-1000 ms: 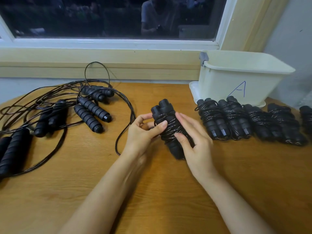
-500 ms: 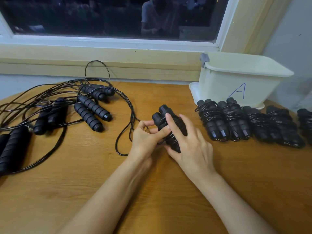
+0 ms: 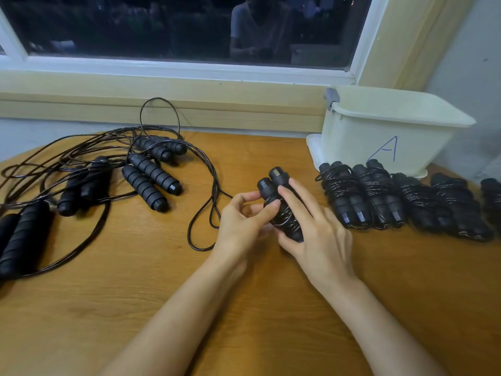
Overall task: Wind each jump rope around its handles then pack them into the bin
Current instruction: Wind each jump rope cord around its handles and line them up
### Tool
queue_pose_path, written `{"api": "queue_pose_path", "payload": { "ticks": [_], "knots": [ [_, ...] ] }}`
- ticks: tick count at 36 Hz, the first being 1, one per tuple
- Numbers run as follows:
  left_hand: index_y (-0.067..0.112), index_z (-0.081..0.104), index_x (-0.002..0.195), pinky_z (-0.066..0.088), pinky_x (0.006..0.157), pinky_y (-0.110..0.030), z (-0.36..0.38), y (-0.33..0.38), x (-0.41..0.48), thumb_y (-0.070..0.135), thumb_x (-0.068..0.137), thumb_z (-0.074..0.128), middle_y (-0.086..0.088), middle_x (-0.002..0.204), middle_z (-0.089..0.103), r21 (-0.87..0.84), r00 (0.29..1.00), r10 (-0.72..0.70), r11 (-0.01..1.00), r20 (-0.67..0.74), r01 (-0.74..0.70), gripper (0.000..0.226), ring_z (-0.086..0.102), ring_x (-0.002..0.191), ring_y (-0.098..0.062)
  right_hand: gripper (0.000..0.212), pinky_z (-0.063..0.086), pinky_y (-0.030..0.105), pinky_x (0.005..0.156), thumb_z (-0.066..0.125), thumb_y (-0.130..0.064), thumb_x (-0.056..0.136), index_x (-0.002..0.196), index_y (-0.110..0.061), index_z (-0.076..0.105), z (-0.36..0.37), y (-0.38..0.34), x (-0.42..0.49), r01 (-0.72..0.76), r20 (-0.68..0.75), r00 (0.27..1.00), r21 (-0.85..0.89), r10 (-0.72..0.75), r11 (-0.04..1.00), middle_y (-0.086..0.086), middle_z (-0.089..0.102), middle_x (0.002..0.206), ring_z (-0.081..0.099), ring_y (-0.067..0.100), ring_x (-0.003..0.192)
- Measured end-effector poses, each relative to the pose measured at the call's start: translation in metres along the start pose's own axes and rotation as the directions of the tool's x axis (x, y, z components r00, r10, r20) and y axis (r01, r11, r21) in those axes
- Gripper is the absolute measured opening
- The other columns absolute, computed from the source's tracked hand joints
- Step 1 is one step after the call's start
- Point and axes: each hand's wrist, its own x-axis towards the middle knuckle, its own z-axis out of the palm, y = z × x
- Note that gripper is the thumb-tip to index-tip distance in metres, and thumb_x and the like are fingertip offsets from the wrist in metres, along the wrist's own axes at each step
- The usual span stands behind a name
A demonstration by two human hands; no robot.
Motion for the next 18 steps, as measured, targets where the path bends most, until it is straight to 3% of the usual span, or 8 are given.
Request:
{"api": "queue_pose_path", "payload": {
  "ticks": [4, 7, 9, 12, 14, 15, 18],
  "knots": [
    [0.012, 0.054, 0.126, 0.060, 0.074, -0.029, 0.000, 0.000, 0.000, 0.012, 0.087, 0.072, -0.013, 0.099, 0.071, 0.077, 0.998, 0.046, 0.996, 0.035, -0.048, 0.044, 0.072, 0.080, -0.019, 0.080, 0.056, 0.032, 0.061, 0.084, -0.034, 0.069, 0.142, -0.032, 0.052, 0.000, 0.003, 0.001, -0.040, -0.037, 0.998, 0.032, 0.041, 0.999, -0.014, 0.046, 0.151, 0.068, 0.021, 0.085],
    [0.024, 0.046, 0.128, 0.059, 0.081, -0.034, -0.001, -0.005, 0.000, 0.018, 0.085, 0.076, -0.004, 0.099, 0.070, 0.265, 0.976, 0.214, 0.939, 0.041, -0.217, 0.053, 0.071, 0.087, -0.014, 0.079, 0.058, 0.034, 0.064, 0.085, -0.033, 0.068, 0.140, -0.033, 0.053, 0.001, 0.005, 0.001, -0.070, -0.053, 0.996, 0.050, 0.072, 0.996, -0.017, 0.046, 0.150, 0.069, 0.022, 0.089],
    [0.029, 0.045, 0.123, 0.055, 0.078, -0.023, -0.002, -0.007, 0.001, 0.022, 0.082, 0.078, 0.006, 0.106, 0.064, 0.480, 0.912, 0.402, 0.786, 0.082, -0.390, 0.053, 0.065, 0.094, -0.008, 0.078, 0.058, 0.035, 0.064, 0.084, -0.034, 0.068, 0.139, -0.033, 0.053, 0.001, 0.007, 0.001, -0.084, -0.050, 0.995, 0.053, 0.087, 0.995, -0.019, 0.046, 0.149, 0.069, 0.022, 0.089],
    [0.024, 0.062, 0.110, 0.047, 0.074, -0.015, -0.007, -0.005, 0.004, 0.022, 0.087, 0.072, 0.006, 0.113, 0.050, 0.696, 0.724, 0.620, 0.376, 0.302, -0.612, 0.025, 0.050, 0.103, -0.009, 0.076, 0.058, 0.036, 0.064, 0.084, -0.034, 0.068, 0.138, -0.032, 0.054, 0.002, 0.008, 0.001, -0.100, -0.042, 0.994, 0.045, 0.102, 0.994, -0.020, 0.047, 0.148, 0.069, 0.022, 0.088],
    [0.022, 0.070, 0.103, 0.044, 0.074, -0.020, -0.013, -0.004, 0.008, 0.027, 0.092, 0.064, 0.003, 0.112, 0.048, 0.721, 0.614, 0.630, 0.119, 0.477, -0.683, 0.014, 0.045, 0.103, -0.013, 0.076, 0.058, 0.036, 0.064, 0.083, -0.035, 0.068, 0.138, -0.032, 0.054, 0.001, 0.007, 0.001, -0.102, -0.039, 0.994, 0.046, 0.104, 0.994, -0.019, 0.048, 0.148, 0.069, 0.022, 0.089],
    [0.021, 0.072, 0.103, 0.044, 0.074, -0.024, -0.016, -0.004, 0.010, 0.031, 0.094, 0.060, 0.002, 0.111, 0.049, 0.712, 0.584, 0.608, 0.044, 0.538, -0.701, 0.018, 0.044, 0.101, -0.014, 0.073, 0.058, 0.036, 0.064, 0.081, -0.036, 0.070, 0.138, -0.032, 0.054, 0.000, 0.007, 0.001, -0.100, -0.037, 0.994, 0.044, 0.102, 0.994, -0.019, 0.048, 0.147, 0.069, 0.023, 0.089],
    [0.020, 0.068, 0.103, 0.047, 0.078, -0.035, -0.020, -0.002, 0.011, 0.048, 0.093, 0.057, 0.001, 0.113, 0.050, 0.719, 0.599, 0.515, -0.049, 0.613, -0.694, 0.031, 0.043, 0.100, -0.017, 0.071, 0.057, 0.034, 0.062, 0.075, -0.039, 0.070, 0.137, -0.031, 0.055, -0.002, 0.008, 0.001, -0.098, -0.025, 0.995, 0.033, 0.099, 0.995, -0.019, 0.048, 0.147, 0.068, 0.023, 0.088]
  ]
}}
